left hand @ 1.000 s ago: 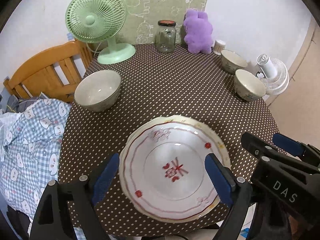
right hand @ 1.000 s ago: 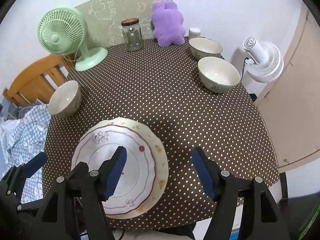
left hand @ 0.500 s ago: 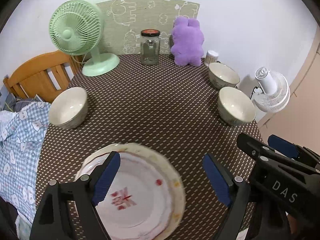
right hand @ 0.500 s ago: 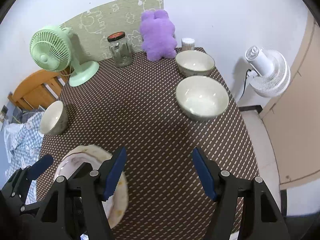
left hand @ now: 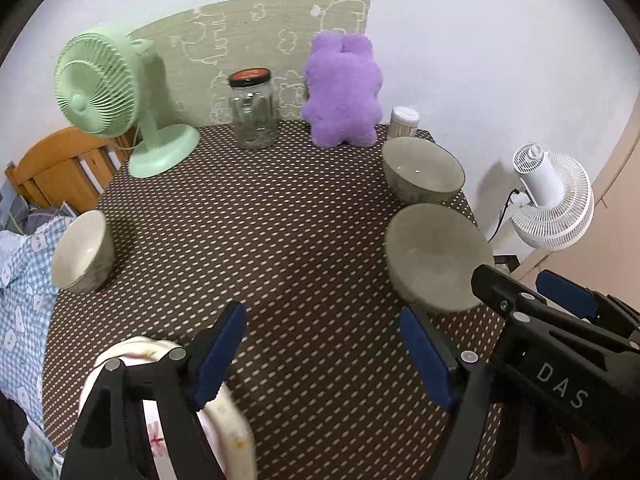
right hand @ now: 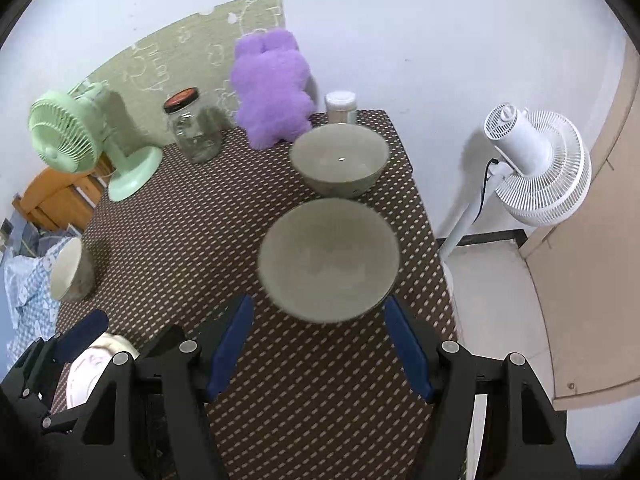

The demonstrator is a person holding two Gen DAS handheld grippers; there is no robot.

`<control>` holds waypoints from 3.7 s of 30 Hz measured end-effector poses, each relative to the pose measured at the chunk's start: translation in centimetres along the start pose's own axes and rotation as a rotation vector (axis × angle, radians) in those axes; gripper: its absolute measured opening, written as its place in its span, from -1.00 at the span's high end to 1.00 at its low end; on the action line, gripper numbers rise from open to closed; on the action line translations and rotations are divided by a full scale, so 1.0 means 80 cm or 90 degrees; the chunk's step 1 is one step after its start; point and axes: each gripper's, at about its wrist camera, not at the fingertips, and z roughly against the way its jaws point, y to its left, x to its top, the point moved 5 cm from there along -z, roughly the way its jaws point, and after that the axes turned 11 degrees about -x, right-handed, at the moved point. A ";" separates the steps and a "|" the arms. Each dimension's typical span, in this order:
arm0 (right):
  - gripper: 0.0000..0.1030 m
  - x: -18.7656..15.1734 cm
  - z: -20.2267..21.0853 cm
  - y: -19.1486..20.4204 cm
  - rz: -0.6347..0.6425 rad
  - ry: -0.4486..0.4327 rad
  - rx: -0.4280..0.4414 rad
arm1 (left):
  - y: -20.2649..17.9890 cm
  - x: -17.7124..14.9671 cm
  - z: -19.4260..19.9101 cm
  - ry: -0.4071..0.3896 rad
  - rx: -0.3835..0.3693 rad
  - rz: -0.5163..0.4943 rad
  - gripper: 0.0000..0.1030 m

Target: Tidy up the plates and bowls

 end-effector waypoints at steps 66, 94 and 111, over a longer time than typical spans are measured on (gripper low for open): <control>0.45 -0.012 -0.083 -0.021 0.034 0.063 0.010 | -0.027 -0.026 -0.069 0.067 -0.014 0.009 0.61; 0.45 -0.134 -0.021 0.066 0.059 0.095 0.017 | 0.060 -0.133 -0.006 0.105 -0.015 0.005 0.61; 0.45 -0.189 -0.012 0.067 0.044 0.112 -0.046 | 0.056 -0.182 0.008 0.119 -0.056 -0.055 0.61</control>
